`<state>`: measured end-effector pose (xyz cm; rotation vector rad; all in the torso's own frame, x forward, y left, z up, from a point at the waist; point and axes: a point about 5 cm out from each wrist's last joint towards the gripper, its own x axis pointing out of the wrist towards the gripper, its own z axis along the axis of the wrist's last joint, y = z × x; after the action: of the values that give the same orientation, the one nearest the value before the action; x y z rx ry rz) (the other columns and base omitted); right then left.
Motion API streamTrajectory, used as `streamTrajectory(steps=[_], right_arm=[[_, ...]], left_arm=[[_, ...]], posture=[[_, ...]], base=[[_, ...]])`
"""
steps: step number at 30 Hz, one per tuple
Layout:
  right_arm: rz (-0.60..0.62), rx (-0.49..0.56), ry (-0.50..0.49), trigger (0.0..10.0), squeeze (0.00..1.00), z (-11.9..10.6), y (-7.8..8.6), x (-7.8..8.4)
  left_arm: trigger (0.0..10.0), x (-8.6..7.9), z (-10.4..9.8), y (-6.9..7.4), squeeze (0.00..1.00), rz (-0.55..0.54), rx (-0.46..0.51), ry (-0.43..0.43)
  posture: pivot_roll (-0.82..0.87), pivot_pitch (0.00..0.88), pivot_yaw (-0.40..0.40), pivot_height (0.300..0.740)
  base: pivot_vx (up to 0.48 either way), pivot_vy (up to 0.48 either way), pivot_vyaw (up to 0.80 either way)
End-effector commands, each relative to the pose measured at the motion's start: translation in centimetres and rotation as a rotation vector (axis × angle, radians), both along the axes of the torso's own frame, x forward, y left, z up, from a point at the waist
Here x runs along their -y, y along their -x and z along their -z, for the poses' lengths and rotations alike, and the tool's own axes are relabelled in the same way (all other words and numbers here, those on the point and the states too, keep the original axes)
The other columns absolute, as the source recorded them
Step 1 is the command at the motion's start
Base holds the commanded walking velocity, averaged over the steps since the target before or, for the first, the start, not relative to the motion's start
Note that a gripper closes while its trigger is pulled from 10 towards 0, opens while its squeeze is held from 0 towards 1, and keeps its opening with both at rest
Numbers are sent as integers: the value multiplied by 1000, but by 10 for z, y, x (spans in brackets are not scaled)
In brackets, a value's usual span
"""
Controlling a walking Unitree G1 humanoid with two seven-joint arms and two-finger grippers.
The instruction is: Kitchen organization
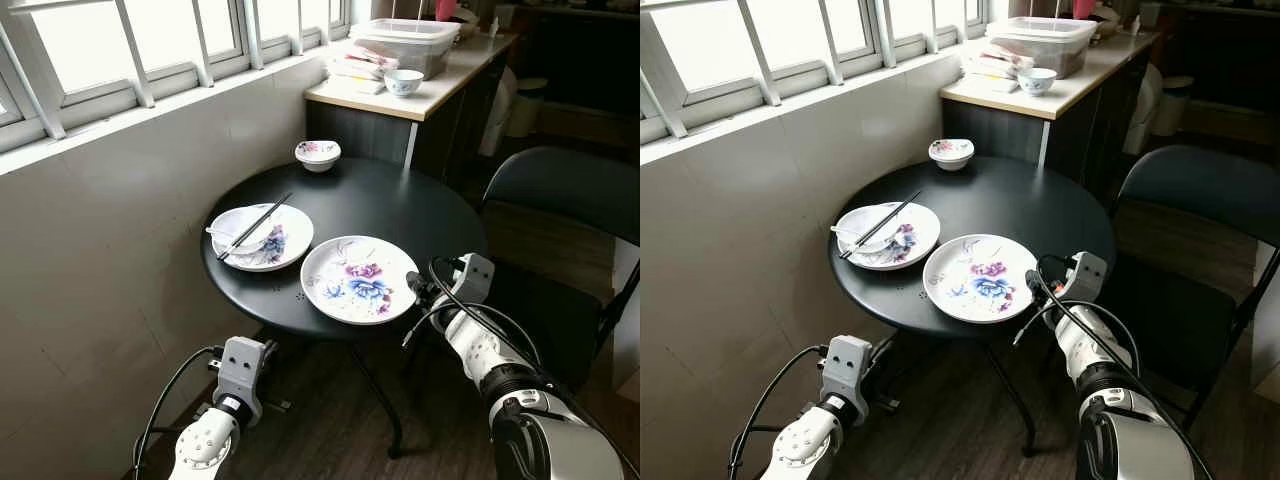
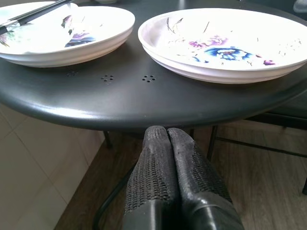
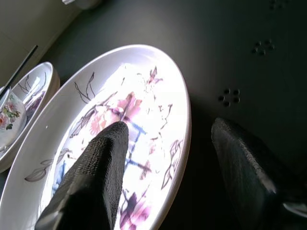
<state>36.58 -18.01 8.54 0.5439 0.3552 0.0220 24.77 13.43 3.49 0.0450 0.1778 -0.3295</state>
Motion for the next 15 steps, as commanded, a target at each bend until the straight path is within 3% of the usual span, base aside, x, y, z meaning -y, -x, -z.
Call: streamTrajectory(steps=[1,10,15], right_arm=[[2,-14,-38,10000,0,-2,-3,-6],[-12,-50,-43,10000,0,0,-4,-14],[-77,-103,-50,10000,0,7,0,-26]], left_arm=[[10000,0,0,-2,0,-3,-3,5],[10000,1,0,-3,0,-3,-3,8],[10000,2,0,-4,0,-1,-5,11]], posture=[[-54,0,9,740],[-55,0,7,740],[-55,0,10,740]], base=[[0,0,0],[0,0,0],[0,0,0]])
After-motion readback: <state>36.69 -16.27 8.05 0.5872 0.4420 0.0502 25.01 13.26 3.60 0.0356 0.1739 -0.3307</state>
